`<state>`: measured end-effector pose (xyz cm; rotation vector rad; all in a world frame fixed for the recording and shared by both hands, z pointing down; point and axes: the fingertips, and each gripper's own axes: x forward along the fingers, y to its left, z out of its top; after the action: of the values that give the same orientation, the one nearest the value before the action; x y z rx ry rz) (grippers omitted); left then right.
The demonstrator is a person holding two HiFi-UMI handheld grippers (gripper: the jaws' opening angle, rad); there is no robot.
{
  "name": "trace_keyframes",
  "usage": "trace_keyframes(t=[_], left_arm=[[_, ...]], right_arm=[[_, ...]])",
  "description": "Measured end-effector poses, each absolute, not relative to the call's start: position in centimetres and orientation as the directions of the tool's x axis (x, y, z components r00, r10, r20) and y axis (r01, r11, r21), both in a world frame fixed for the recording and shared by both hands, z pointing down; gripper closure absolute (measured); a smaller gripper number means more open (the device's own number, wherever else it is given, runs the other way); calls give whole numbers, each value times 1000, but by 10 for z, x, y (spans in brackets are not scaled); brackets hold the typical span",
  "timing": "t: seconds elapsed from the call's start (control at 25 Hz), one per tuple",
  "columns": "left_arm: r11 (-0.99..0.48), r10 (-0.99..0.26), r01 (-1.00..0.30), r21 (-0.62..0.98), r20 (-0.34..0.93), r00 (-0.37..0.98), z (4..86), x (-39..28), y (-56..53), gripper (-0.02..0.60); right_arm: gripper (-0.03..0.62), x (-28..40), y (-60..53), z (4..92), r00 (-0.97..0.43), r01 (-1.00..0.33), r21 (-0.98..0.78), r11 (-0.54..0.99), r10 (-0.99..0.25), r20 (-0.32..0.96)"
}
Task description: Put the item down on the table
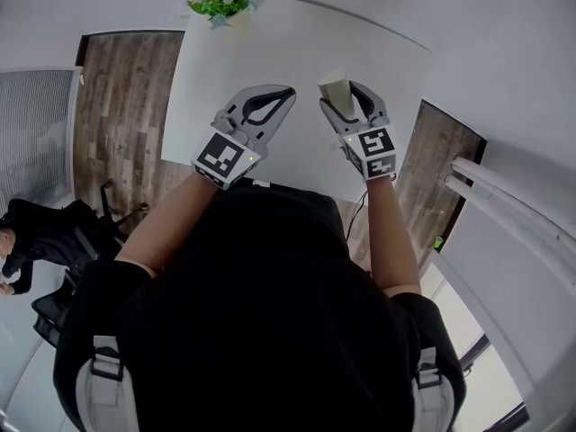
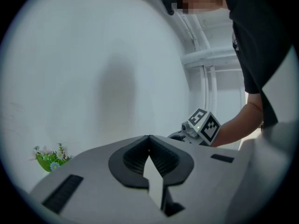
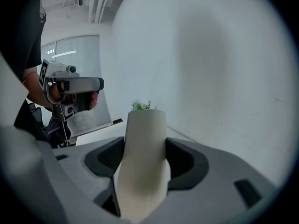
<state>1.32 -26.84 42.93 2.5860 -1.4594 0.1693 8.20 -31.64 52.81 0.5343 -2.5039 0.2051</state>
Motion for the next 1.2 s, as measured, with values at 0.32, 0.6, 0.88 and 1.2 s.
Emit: trace_keyframes(t=[0.32,0.6,0.88,1.2], left_arm=[[-520,-826,-850,91,201,527,448,29,-280,588],[-535,-821,-841,81,186,540,451,44,-287,588],[-542,-813,-836,88,196,548,461,52,-292,588],[-543,-811,-835,90,202,549,465,53,-294,588]], right_arm=[[312,95,-316,577,-686,-414,-41,909,-283,670],[312,109,-304,621,-602,-399,-48,916,-222,767],[313,120,-291,664,-495,-343,-40,938,-145,857],[313,121,-274,710,-432,-309,-82,948,-63,900]])
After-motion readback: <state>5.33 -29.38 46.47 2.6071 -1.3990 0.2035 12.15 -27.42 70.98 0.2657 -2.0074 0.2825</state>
